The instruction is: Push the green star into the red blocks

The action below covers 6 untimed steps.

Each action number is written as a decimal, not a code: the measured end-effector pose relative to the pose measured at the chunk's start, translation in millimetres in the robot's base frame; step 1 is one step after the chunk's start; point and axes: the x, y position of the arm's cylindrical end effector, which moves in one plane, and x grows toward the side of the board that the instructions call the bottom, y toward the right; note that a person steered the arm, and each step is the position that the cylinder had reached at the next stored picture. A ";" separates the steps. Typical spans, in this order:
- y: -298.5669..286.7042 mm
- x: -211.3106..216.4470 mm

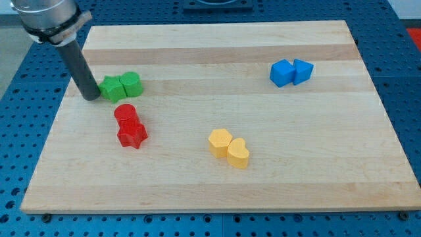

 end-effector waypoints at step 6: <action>43.0 -41.6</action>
